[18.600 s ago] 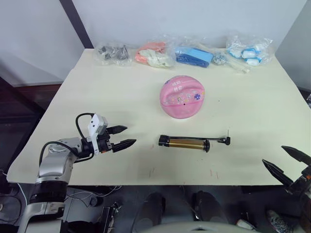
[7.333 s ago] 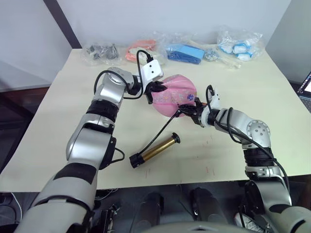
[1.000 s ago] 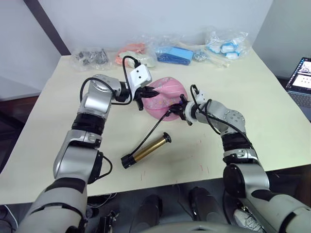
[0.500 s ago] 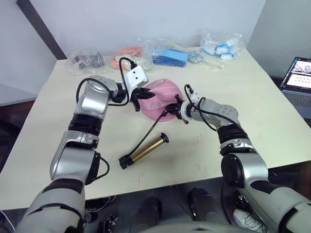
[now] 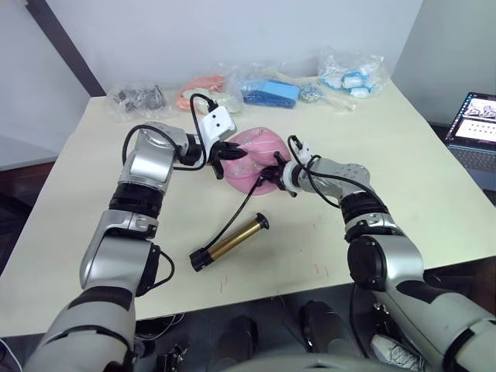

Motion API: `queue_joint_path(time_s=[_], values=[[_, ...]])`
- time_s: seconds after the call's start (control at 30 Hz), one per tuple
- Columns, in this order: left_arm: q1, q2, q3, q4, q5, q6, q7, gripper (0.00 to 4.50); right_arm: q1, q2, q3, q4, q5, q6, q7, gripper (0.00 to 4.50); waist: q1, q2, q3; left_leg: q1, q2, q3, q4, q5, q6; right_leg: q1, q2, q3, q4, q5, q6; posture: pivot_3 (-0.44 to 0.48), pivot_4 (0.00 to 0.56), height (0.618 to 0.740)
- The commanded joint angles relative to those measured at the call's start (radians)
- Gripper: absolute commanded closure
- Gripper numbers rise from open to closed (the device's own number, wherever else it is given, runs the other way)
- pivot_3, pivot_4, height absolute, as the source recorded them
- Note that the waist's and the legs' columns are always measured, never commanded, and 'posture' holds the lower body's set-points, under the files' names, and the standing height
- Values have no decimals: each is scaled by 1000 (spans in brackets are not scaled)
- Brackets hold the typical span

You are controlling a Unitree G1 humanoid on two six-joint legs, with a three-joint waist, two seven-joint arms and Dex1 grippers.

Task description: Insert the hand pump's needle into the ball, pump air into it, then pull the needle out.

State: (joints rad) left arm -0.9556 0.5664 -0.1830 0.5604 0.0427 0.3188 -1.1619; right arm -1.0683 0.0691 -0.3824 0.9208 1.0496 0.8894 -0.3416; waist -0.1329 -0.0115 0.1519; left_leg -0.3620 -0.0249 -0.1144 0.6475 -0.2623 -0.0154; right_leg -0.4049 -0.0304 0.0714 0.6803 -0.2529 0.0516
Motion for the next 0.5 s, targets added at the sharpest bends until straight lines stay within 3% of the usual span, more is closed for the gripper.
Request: queue_joint_path(time_s=[0.03,0.23,0.43,0.5], values=[[45,-21,-80,-11,-16,17,-130,4500,-30,-6,-32,6,-72,-115,18,4186,0,0,0,0,0,0,0,0,0,0,0,0,0,0,0,0,150,740],[22,-22,-72,54,11,-3,-86,4500,8,-14,-54,-80,-90,-23,12,4186,3,0,0,0,0,0,0,0,0,0,0,0,0,0,0,0,150,740],[-4,-46,-62,108,20,-10,-57,4500,110,-4,-63,-304,-51,124,-33,4186,23,0,0,-2,-1,-1,0,0,0,0,-2,-1,-1,0,0,0,150,740],[-9,-50,-63,122,26,-18,-50,4500,149,5,-51,-404,-48,176,-64,3149,34,0,0,-3,-1,-2,0,0,0,0,-3,-2,-2,0,0,0,150,740]])
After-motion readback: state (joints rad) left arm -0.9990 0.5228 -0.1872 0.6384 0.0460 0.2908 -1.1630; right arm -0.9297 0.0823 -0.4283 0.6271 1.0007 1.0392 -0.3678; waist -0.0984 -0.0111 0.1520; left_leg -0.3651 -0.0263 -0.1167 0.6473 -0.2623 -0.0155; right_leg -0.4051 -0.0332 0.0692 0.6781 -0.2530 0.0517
